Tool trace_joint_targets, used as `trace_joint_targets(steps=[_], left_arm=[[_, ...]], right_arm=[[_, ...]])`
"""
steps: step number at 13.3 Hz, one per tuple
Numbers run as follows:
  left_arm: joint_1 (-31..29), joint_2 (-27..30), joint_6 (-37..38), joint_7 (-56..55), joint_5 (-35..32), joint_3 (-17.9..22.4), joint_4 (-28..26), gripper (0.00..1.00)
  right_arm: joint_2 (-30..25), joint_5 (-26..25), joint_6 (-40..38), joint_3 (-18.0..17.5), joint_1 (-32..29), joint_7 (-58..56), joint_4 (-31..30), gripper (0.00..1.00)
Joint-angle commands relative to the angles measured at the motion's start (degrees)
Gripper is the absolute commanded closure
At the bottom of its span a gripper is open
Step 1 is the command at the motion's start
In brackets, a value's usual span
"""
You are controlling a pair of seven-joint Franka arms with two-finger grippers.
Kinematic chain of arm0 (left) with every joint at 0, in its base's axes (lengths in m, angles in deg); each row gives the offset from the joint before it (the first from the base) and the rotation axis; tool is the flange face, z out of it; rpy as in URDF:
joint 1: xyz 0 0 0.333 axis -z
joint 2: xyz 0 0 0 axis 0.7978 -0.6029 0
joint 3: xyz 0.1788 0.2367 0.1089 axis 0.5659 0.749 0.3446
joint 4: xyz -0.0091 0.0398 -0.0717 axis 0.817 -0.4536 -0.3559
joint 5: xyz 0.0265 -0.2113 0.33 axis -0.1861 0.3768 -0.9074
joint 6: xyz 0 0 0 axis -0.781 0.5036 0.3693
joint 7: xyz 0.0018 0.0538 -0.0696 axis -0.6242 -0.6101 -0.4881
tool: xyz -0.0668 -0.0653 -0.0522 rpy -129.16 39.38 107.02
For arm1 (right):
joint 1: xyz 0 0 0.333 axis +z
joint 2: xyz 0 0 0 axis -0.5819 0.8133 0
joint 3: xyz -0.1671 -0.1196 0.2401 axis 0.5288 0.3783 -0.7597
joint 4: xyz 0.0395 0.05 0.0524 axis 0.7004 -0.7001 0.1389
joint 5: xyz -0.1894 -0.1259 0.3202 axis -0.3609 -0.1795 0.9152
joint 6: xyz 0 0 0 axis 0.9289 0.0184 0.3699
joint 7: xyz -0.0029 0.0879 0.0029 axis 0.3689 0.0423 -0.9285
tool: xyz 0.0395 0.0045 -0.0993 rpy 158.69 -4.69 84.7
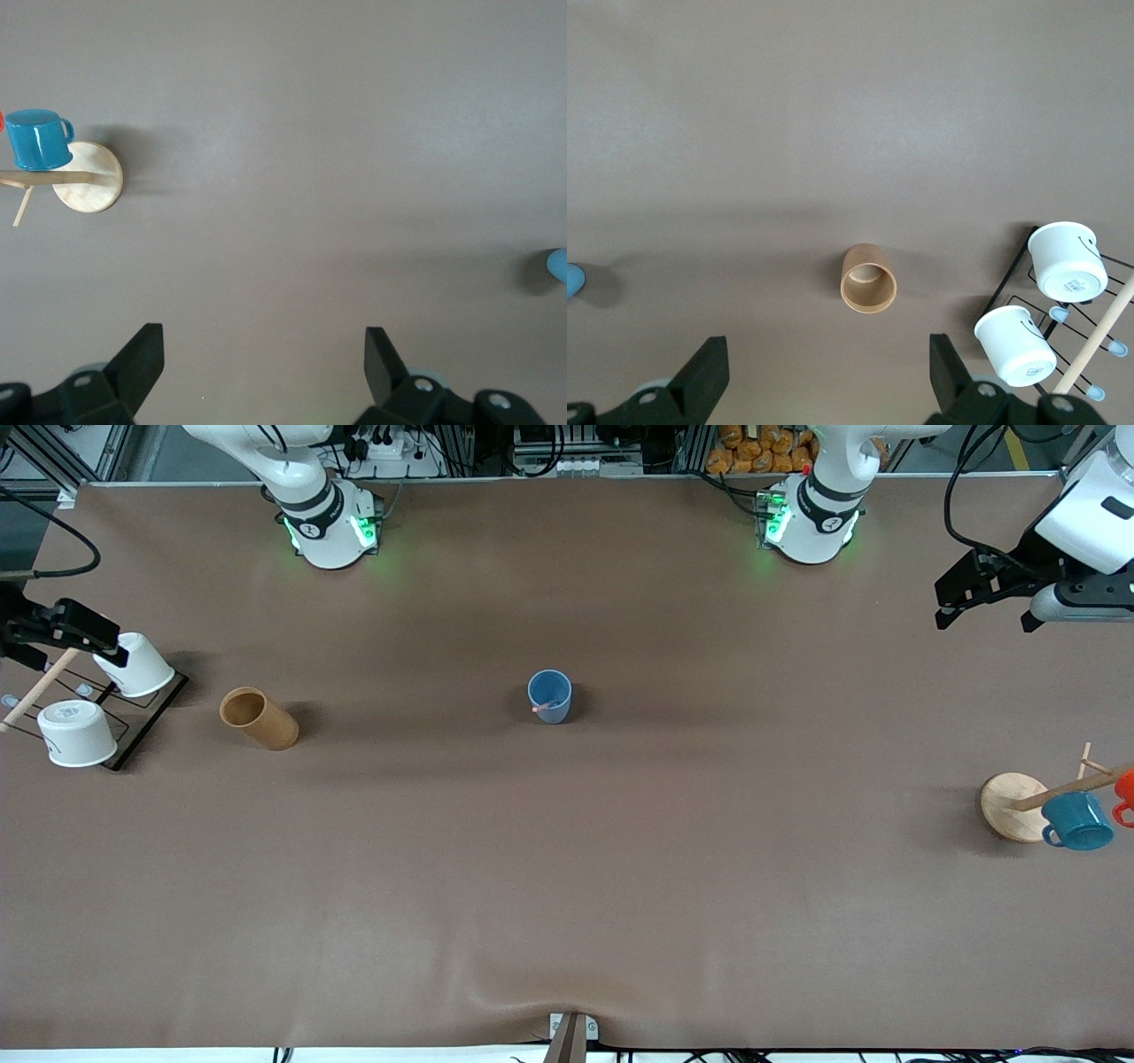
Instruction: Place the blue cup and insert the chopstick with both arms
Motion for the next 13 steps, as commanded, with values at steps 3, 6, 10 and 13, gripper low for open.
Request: trace_joint_targets(steps=[3, 6, 10, 13], left_arm=[[-0.3, 0.5, 1.5, -0.8, -0.6, 0.0, 0.1, 0.00], [-0.7, -0.1, 1.4, -0.6, -0.6, 0.3, 0.6, 0.00], [-0.7, -1.4, 1.4, -0.8, -0.9, 0.2, 2.3, 0.00], [-0.7, -1.5, 1.4, -0.7, -0.7, 0.2, 2.3, 0.00]], right_arm=[[1.0, -0.2, -1.7, -0.3, -0.4, -0.5, 2.4, 0.00], [1.0, -0.2, -2.0, -0.3, -0.4, -0.5, 2.0, 0.00], [1.0, -0.2, -2.1, -0.3, -0.4, -0.4, 2.0, 0.00], [1.0, -0.2, -2.5, -0.4, -0.7, -0.5, 2.0, 0.00]])
